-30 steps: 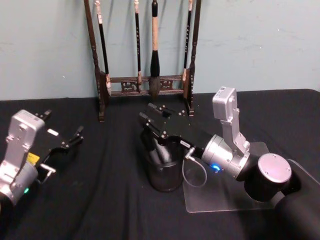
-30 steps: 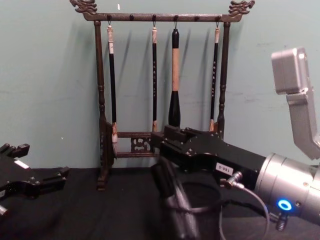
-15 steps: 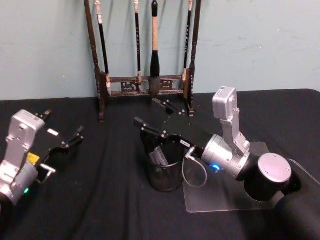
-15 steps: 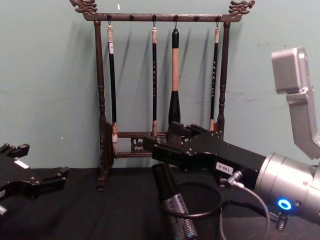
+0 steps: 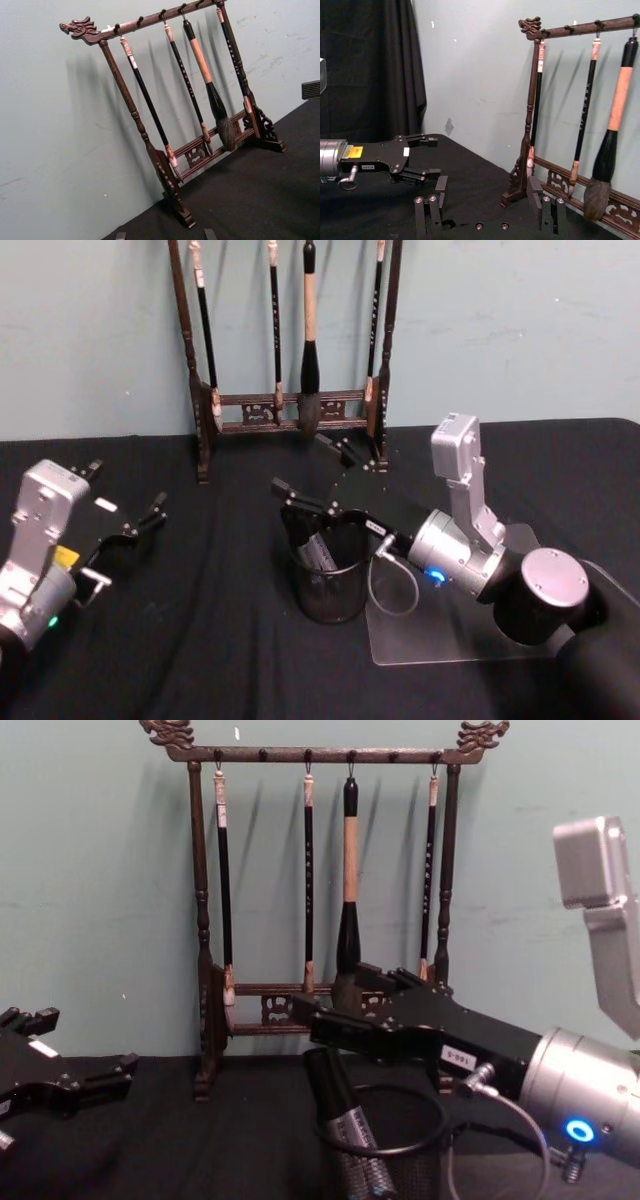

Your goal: Pick up the water-based marker from the table and place it into the pen holder.

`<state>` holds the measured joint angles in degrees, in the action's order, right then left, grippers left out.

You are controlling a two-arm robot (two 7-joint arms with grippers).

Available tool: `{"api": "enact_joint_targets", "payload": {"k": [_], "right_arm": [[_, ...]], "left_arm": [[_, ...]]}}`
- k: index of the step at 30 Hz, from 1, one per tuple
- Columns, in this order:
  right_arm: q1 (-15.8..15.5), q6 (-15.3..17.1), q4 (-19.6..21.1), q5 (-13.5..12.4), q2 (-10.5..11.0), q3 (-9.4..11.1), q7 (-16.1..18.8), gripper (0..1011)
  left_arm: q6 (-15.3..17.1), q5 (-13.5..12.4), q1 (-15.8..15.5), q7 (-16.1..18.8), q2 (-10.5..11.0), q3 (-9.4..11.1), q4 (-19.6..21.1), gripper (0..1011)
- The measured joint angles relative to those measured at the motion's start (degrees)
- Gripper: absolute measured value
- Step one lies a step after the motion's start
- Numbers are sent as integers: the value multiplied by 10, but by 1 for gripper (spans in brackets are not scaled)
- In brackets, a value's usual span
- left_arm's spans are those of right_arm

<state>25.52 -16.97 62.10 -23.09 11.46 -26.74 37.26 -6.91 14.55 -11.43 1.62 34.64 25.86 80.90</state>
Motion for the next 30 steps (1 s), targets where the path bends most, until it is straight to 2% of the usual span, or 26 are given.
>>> {"api": "enact_joint_targets", "payload": {"k": [9,18,23,30], "right_arm": [[-17,9,23,-10,13,7,-11,1002],[-46,17,64,-12,30,21,-38,1002],[-63,21,84,-11,39,34,-57,1002],[-75,22,92,-9,47,52,-75,1002]], "left_arm": [[0,0,0,0,0,0,0,1009],[0,0,0,0,0,0,0,1009],[0,0,0,0,0,0,0,1009],[0,0,0,0,0,0,0,1009]]}}
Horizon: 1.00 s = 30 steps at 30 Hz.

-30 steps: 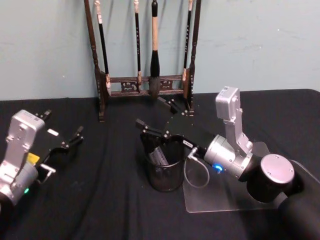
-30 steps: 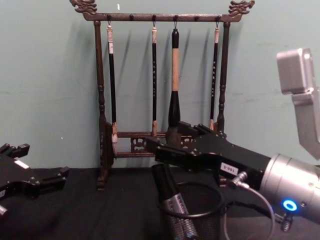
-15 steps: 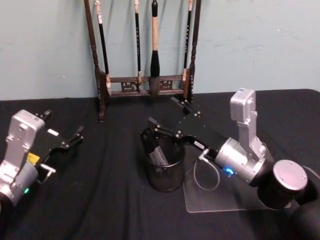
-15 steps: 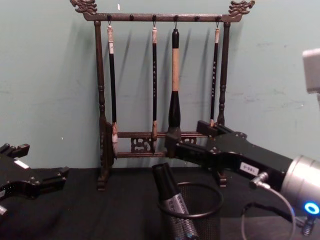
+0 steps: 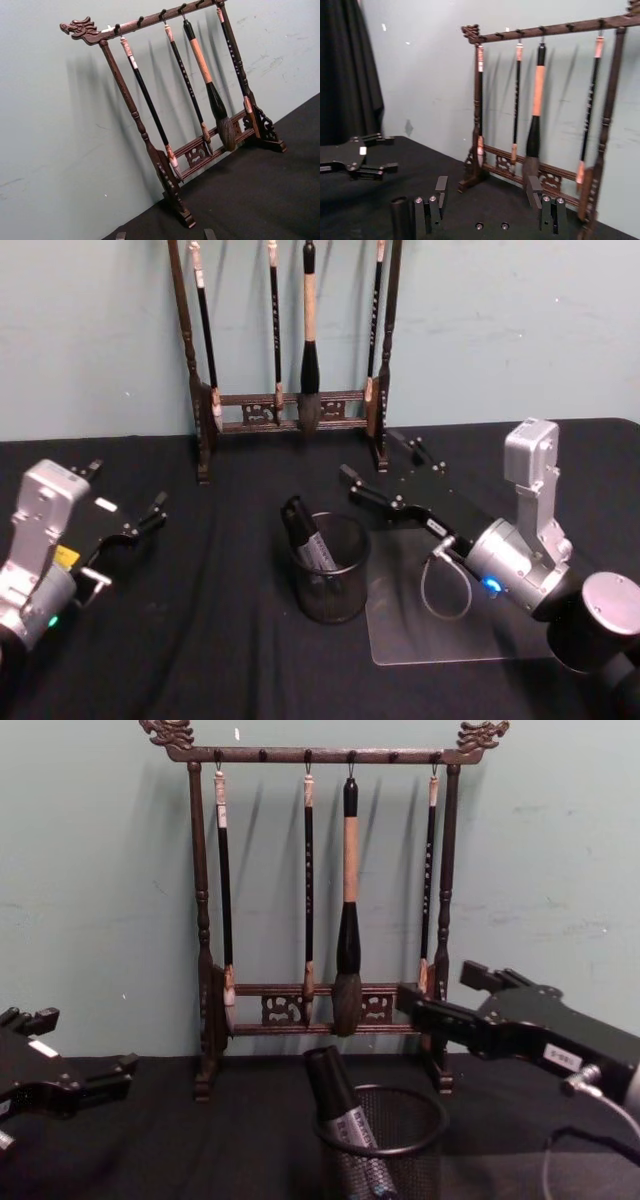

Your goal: Pick up the water-based marker from the table and place it into the pen holder.

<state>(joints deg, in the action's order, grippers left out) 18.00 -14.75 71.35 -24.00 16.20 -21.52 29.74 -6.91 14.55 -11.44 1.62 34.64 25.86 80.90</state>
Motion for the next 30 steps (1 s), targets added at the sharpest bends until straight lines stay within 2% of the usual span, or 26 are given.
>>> {"api": "enact_joint_targets", "payload": {"k": [11,16,30], "right_arm": [[-13,-4,-13,8,0,26,-23,1002],[-14,-14,-35,14,-6,39,-32,1002],[-9,-24,-85,31,-18,52,-33,1002]], "left_arm": [[0,0,0,0,0,0,0,1009],[0,0,0,0,0,0,0,1009],[0,0,0,0,0,0,0,1009]]}}
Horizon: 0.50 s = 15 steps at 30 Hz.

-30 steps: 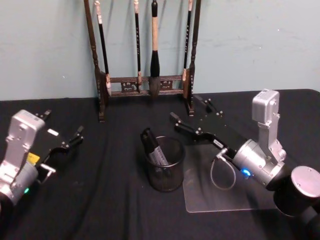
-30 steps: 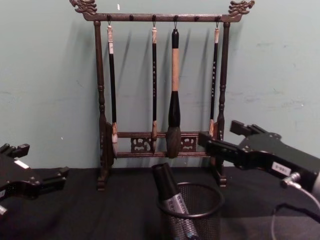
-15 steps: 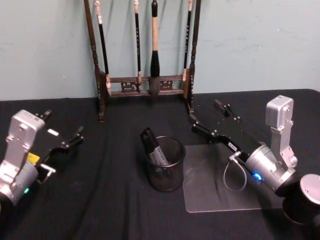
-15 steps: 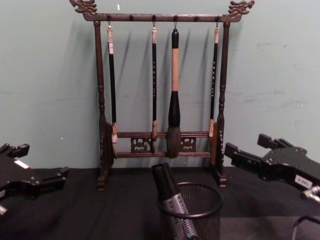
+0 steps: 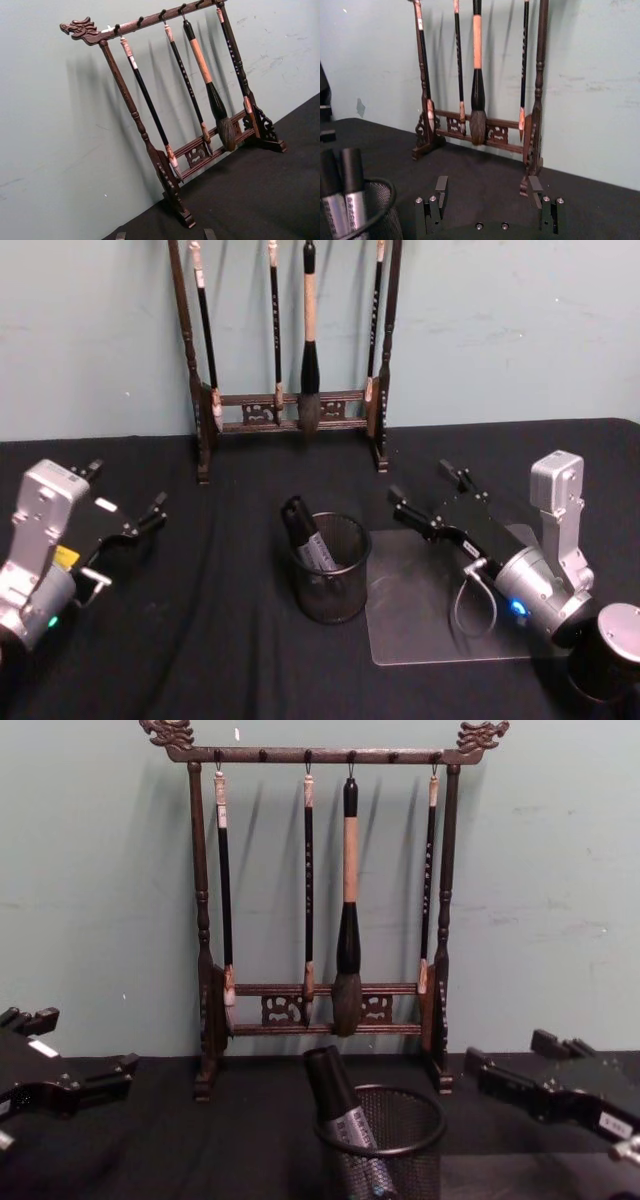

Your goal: Pick up the water-based marker from the table and place it into the pen holder.

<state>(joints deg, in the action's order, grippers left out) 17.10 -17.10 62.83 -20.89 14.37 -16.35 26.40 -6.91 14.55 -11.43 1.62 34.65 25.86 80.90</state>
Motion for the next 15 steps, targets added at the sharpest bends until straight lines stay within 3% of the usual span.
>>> {"api": "enact_joint_targets", "payload": {"k": [15], "right_arm": [[-1,10,-19,14,-4,7,1,1002]], "left_arm": [[0,0,0,0,0,0,0,1009]]}}
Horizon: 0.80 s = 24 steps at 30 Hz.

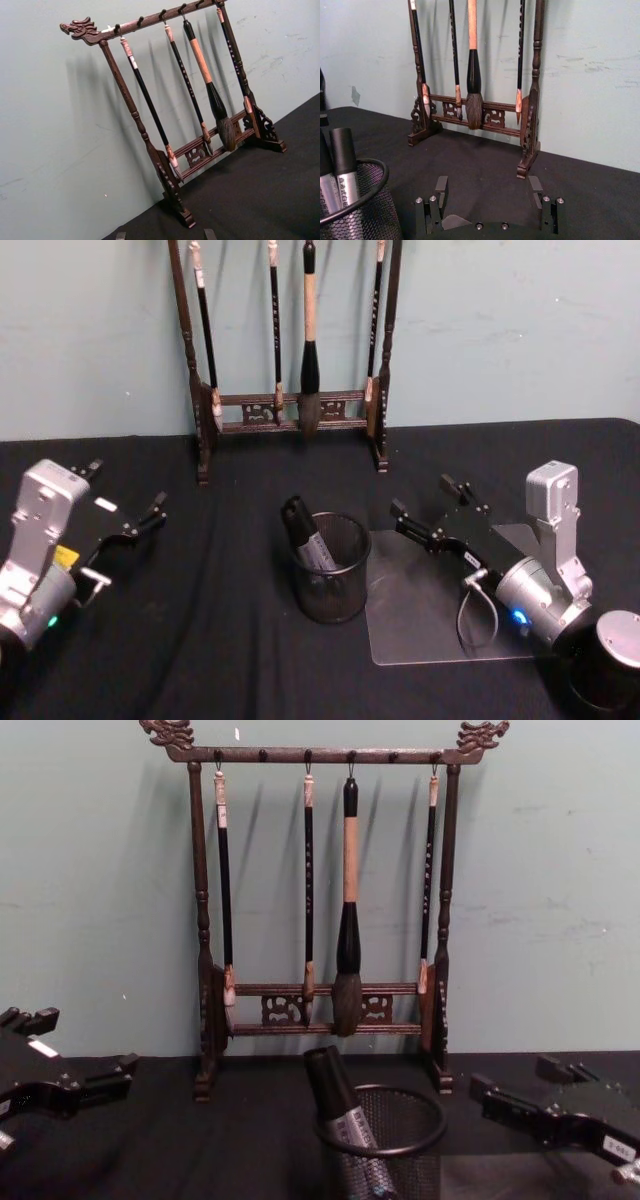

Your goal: Pick up the water-based marker from the table and place it into the pen holder.

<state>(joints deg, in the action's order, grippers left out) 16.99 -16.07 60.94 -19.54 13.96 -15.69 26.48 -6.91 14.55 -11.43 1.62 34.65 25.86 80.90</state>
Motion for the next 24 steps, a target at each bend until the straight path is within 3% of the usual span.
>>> {"api": "enact_joint_targets", "payload": {"k": [24], "right_arm": [[-1,4,2,3,0,0,-4,1002]], "left_arm": [[0,0,0,0,0,0,0,1009]]}}
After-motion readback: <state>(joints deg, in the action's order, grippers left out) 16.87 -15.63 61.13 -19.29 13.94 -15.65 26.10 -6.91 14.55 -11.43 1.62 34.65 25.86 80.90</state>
